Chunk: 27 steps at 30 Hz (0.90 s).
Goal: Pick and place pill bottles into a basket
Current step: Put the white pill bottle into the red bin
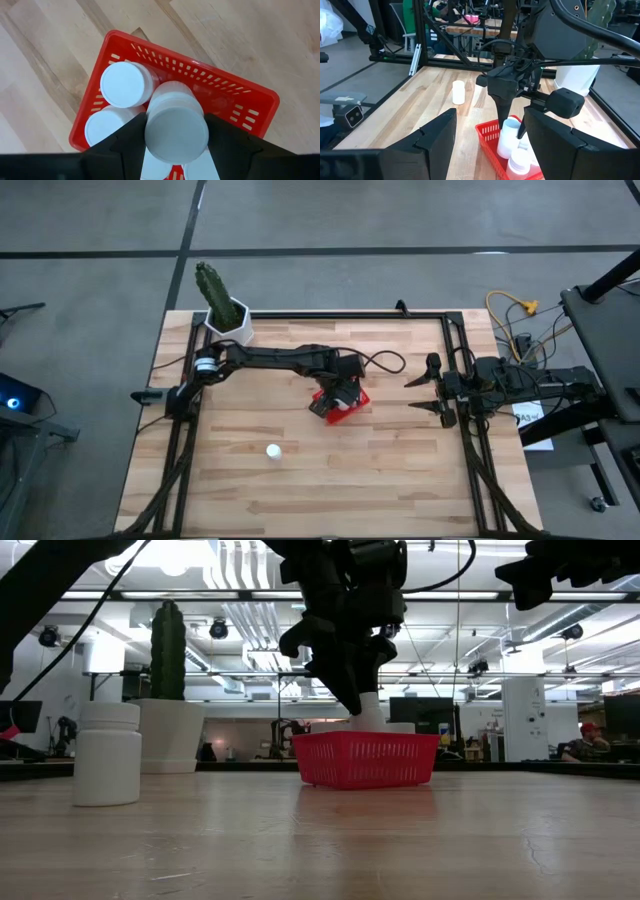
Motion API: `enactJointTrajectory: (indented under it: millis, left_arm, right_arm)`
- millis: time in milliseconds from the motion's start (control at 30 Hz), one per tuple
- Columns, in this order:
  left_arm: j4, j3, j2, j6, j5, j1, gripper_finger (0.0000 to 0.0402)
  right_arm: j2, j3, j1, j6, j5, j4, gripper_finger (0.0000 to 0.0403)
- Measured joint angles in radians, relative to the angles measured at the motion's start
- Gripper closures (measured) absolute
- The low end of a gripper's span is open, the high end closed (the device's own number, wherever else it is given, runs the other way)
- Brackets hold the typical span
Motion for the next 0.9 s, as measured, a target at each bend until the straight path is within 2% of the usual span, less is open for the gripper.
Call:
enactJointTrajectory:
  millis: [533, 900]
  left_arm:
    - [0.002, -0.002, 0.0, -0.023, 0.0, 0.006, 0.0226]
    - [0.044, -0.064, 0.0, -0.026, 0.0, 0.006, 0.0226]
  right_arm:
    - [0.0, 0.0, 0.0, 0.005, 0.0, 0.0, 0.0179]
    - [0.0, 0.0, 0.001, 0.007, 0.0, 0.0, 0.0179]
